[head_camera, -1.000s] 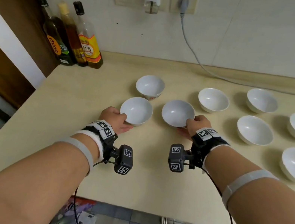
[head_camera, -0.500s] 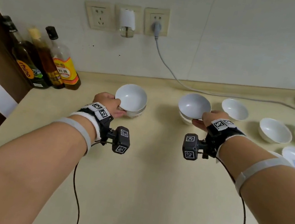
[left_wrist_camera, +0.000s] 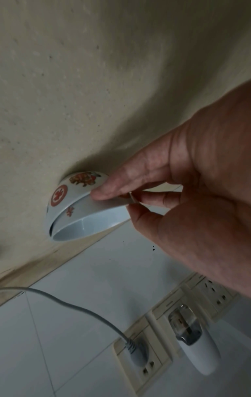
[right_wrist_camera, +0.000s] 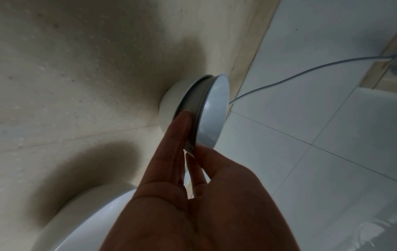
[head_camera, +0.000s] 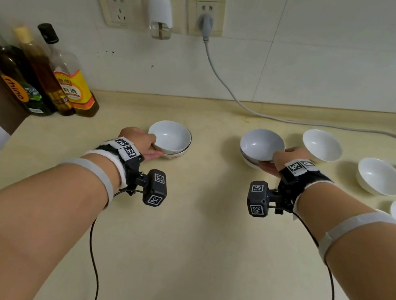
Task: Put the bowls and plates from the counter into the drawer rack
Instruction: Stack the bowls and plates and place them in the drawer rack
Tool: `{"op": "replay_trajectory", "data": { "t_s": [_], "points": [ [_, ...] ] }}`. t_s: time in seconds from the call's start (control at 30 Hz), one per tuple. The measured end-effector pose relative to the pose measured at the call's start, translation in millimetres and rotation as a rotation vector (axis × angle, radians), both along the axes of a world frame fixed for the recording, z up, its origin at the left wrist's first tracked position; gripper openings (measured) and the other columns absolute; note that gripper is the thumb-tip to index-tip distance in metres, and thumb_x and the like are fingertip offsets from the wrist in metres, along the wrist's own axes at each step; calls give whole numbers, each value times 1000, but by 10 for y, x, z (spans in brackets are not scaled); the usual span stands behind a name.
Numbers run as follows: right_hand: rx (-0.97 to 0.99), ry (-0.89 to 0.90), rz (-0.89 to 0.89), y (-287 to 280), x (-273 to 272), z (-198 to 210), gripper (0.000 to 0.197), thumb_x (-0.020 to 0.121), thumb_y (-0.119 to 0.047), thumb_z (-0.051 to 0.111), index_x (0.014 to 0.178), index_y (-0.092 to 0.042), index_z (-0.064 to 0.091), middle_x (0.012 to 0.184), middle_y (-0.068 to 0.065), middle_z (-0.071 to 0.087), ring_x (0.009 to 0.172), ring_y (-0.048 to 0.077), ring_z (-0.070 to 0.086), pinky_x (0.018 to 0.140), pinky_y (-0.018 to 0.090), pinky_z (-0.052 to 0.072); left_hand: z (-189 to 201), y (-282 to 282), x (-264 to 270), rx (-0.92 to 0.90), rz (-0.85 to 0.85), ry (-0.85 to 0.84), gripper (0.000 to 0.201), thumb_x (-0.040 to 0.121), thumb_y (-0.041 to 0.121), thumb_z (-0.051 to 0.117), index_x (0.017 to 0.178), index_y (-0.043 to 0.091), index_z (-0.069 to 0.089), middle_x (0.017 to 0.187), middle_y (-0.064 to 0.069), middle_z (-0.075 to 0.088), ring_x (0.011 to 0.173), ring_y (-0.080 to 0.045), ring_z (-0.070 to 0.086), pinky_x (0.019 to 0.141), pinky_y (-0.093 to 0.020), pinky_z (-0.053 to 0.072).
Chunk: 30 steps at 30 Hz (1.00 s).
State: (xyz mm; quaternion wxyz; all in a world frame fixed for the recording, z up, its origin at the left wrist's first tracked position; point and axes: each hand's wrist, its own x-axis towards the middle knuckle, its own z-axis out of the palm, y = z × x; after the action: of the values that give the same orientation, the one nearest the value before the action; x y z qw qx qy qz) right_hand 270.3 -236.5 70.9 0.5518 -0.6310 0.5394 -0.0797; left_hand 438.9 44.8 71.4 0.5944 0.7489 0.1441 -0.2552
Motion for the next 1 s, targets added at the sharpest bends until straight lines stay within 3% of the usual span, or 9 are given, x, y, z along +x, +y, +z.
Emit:
{"op": "replay_trajectory", "data": {
  "t_s": [0.07,0.17,0.27,0.4,0.47,0.57,0.67,0.83,1.0],
  "points": [
    [26,6,19,42,10,46,48,73,6,60,119,-2,52,87,23,73,86,44,74,82,50,61,-3,5,-12,-21,44,18,12,85,-7,58,91,3,58,104,-26,69,85,-39,75,75,-41,64],
    [28,19,22,27,13,2,39,76,7,57,114,-2,51,82,22,72,83,43,74,83,51,61,-54,-20,-14,1,36,11,19,90,-5,50,107,2,56,110,-25,65,73,-36,74,52,-33,62],
    [45,22,7,-3,13,-46,37,80,7,55,116,-2,48,88,25,73,78,41,75,80,50,62,-96,-43,-24,40,-4,-37,25,91,-3,48,115,0,55,114,-23,63,73,-35,71,46,-30,59],
    [40,-22,-45,-2,24,-102,31,83,4,51,114,5,47,84,27,71,67,35,75,57,44,64,-137,-77,-49,63,-69,-42,50,94,5,39,141,19,48,123,-15,58,72,-32,71,57,-35,57],
    [64,-45,-35,-8,16,-115,23,88,1,49,110,0,45,85,25,69,75,34,73,63,40,64,-164,-85,-61,48,-74,-33,53,94,4,37,145,19,46,123,-17,61,71,-32,72,60,-35,59],
    [169,-76,98,-53,6,-148,41,95,-12,48,134,-1,43,119,22,62,94,30,71,64,31,62,-161,-91,-106,12,-63,-18,54,94,-1,40,145,17,47,120,-21,62,72,-33,73,62,-37,60],
    [175,-98,117,-91,17,-175,45,97,-10,46,141,1,41,130,22,58,101,30,69,66,30,62,-133,-106,-202,-18,-87,9,54,94,-2,41,144,18,48,118,-21,62,73,-35,72,66,-39,60],
    [159,-82,86,111,-58,34,28,89,0,49,117,4,50,95,20,64,88,44,72,76,46,63,-98,-161,-464,-40,-180,43,54,95,-1,43,144,21,48,120,-21,63,68,-33,74,59,-34,62],
    [179,-233,217,442,-66,397,37,90,3,45,125,2,54,107,19,60,80,44,73,65,40,64,-45,-192,-782,-89,-296,125,58,98,-3,41,150,22,40,131,-20,55,94,-44,71,80,-44,60]
  ]
}}
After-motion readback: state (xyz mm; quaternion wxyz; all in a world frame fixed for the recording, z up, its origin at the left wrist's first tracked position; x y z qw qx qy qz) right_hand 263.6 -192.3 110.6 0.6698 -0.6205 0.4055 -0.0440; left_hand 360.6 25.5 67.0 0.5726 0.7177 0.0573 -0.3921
